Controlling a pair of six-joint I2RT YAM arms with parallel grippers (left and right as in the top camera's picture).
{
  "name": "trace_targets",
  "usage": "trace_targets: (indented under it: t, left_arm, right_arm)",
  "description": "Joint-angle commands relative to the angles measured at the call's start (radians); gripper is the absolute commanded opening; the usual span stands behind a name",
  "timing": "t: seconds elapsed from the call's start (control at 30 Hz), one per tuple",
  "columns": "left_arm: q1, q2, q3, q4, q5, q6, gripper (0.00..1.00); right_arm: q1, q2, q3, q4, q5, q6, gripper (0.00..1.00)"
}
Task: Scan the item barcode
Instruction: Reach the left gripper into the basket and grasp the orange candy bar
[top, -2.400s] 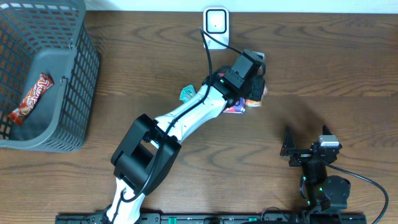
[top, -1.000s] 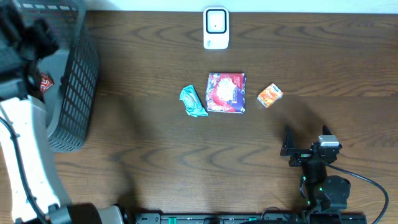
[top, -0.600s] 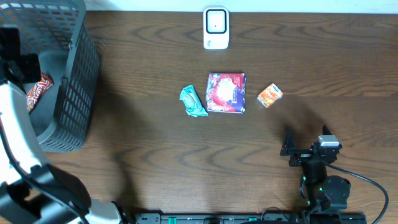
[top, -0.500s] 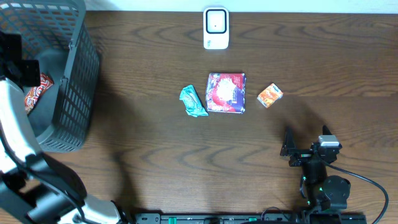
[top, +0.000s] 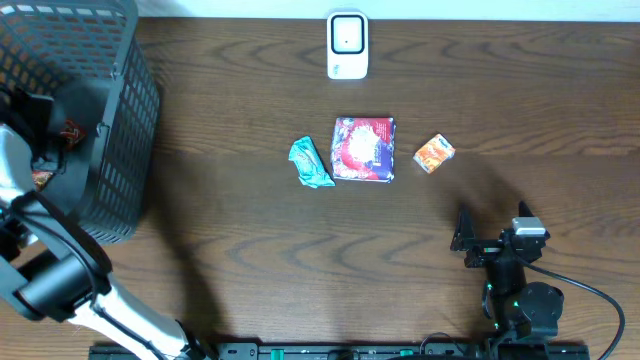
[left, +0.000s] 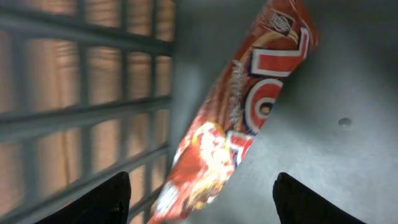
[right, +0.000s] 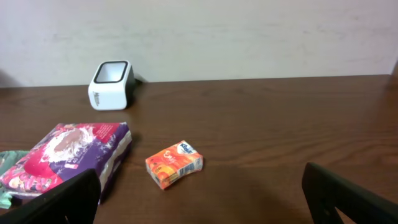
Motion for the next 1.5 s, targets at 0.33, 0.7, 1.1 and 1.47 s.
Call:
trace_targets:
  t: [0.33,0.7,1.1,1.47]
  left_arm:
    - [-0.001,0.119,-0.013,0.062,0.082,0.057,0.66]
    - [-0.001,0.149,-0.018,-0.011,0.082,-0.018,0.07]
    - [-0.090,-0.288,0.014,0.224,0.264,-0.512,0.07]
    - [-0.308,-0.723,0.014,0.283,0.265,-0.960,0.07]
  right_arm:
    - [0.009,-0.001,-0.002,-0.003,0.001,-0.011,0.99]
    - [0.009,-0.001,-0.002,-0.003,0.001,-0.011,0.99]
    - [0.009,0.000,-0.002,-0.004,0.001,-0.011,0.99]
    - [0.009,0.000,-0.002,-0.003,0.001,-0.011,0.99]
